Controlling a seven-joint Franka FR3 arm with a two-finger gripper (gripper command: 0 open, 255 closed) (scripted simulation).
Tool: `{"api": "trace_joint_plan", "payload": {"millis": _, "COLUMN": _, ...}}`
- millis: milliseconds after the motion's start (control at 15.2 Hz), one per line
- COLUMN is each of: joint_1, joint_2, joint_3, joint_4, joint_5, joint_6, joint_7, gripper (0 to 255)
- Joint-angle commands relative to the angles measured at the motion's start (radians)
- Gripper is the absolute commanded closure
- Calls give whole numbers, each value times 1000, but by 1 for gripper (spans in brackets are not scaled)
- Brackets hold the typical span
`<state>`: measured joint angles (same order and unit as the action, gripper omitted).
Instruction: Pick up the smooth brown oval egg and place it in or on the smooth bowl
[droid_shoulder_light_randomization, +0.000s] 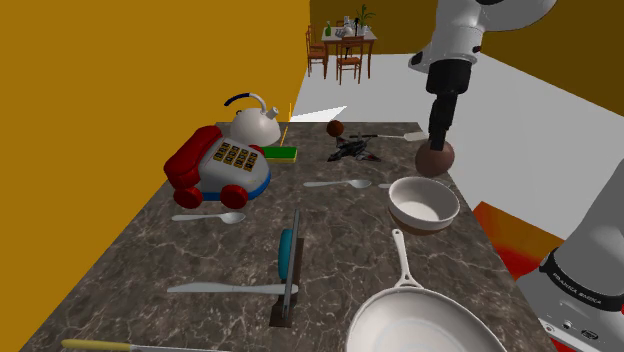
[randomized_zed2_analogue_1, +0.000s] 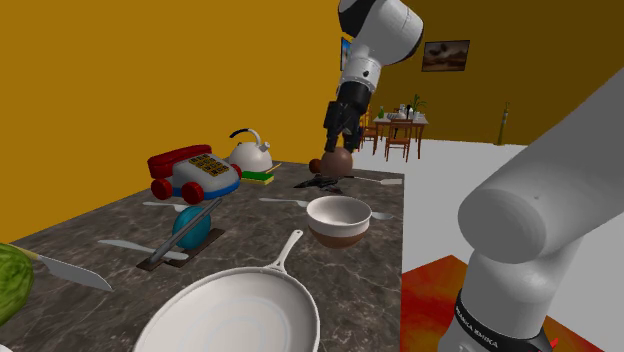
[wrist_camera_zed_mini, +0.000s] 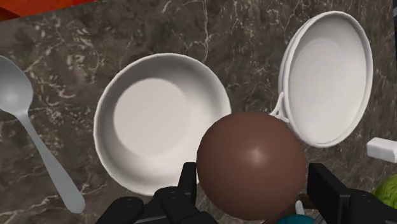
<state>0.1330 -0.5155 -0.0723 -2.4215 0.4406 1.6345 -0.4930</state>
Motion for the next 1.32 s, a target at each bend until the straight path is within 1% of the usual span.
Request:
{"api": "trace_joint_plan", "payload": {"millis": 0, "joint_1": -19, "joint_2": -55, "joint_3": -24, "joint_4": -30, "joint_5": -26, "joint_6": -37, "joint_7": -18, "gripper": 255}}
{"api": "trace_joint_plan", "payload": {"millis": 1056, "joint_1": -15, "joint_2": 13, "joint_3": -18, "joint_4": -196, "joint_5": -3, "joint_6": 177, "joint_7": -114, "gripper": 255}}
{"api": "trace_joint_plan", "payload": {"millis": 1254, "joint_1": -15, "joint_2": 13, "joint_3": -18, "joint_4": -196, "joint_5": -3, "joint_6": 177, "joint_7": -114, "gripper": 255}}
